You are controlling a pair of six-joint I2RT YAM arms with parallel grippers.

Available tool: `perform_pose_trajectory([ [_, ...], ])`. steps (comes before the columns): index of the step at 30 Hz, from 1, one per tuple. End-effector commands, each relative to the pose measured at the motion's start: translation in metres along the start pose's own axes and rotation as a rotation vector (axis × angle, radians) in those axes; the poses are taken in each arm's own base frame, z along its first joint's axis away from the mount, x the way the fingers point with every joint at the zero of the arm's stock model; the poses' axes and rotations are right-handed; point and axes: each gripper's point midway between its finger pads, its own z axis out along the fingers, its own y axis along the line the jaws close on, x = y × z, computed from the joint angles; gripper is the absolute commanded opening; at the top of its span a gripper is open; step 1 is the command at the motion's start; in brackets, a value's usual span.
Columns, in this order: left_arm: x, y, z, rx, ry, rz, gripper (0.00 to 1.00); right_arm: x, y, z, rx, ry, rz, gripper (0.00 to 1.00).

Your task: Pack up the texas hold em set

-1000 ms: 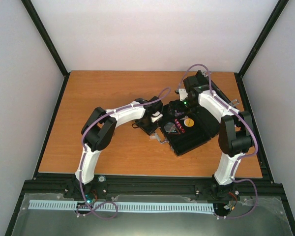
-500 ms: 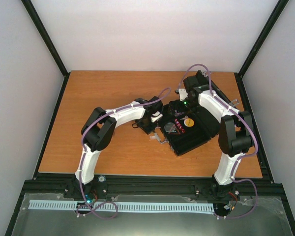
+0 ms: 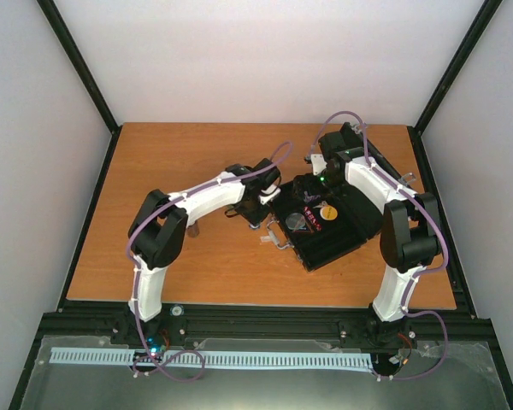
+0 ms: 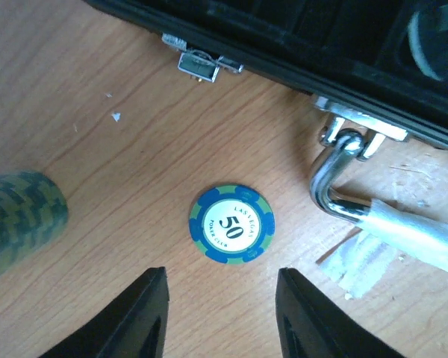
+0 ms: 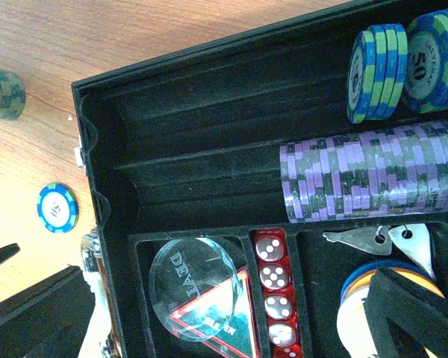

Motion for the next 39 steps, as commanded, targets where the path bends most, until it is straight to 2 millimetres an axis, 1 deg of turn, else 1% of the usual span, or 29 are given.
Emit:
perform_pose_trajectory([
  [1,-0.009,0.002,-0.027,0.018,-0.061,-0.032,0.47,-0.006,0.005,-0.011,-0.025,-0.037,0.0,1.0],
  [4,-0.003,-0.001,-0.029,0.045,-0.056,-0.042,0.59,-0.004,0.008,-0.011,-0.039,-0.031,-0.003,1.0],
  [8,0.005,-0.006,-0.03,0.081,-0.054,-0.048,0.81,-0.003,0.005,-0.014,-0.019,-0.033,-0.004,1.0],
  [9,0.005,-0.007,-0.029,0.089,-0.058,-0.047,0.88,-0.003,0.005,-0.015,-0.017,-0.034,-0.004,1.0],
  [10,0.005,-0.008,-0.029,0.096,-0.062,-0.046,0.93,-0.003,0.005,-0.016,-0.018,-0.034,-0.004,1.0],
  [11,0.004,-0.01,-0.027,0.105,-0.064,-0.043,0.97,-0.003,0.006,-0.016,-0.021,-0.034,-0.002,1.0],
  [12,0.003,-0.012,-0.025,0.117,-0.065,-0.038,0.98,-0.003,0.007,-0.017,-0.024,-0.034,-0.001,1.0],
  [16,-0.004,-0.015,-0.009,0.125,-0.039,-0.03,0.96,-0.003,0.009,-0.016,-0.038,-0.031,0.008,1.0],
  [17,-0.004,-0.015,-0.001,0.12,-0.025,-0.027,0.95,-0.002,0.01,-0.016,-0.041,-0.028,0.008,1.0],
  [20,-0.005,-0.014,0.011,0.111,-0.005,-0.001,0.92,-0.001,0.01,-0.017,-0.042,-0.022,0.006,1.0],
  [25,0.003,-0.011,0.032,0.097,0.059,0.021,0.9,0.001,0.011,-0.016,-0.05,-0.016,-0.002,1.0],
  [30,0.0,-0.004,0.031,0.076,0.064,0.028,0.89,0.001,0.011,-0.014,-0.053,-0.014,-0.003,1.0],
  [34,-0.007,0.0,0.028,0.087,0.065,0.037,0.88,0.0,0.011,-0.011,-0.058,-0.012,-0.002,1.0],
  [39,-0.004,0.002,0.033,0.124,0.089,0.028,0.81,0.002,0.009,-0.008,-0.054,-0.004,0.0,1.0],
])
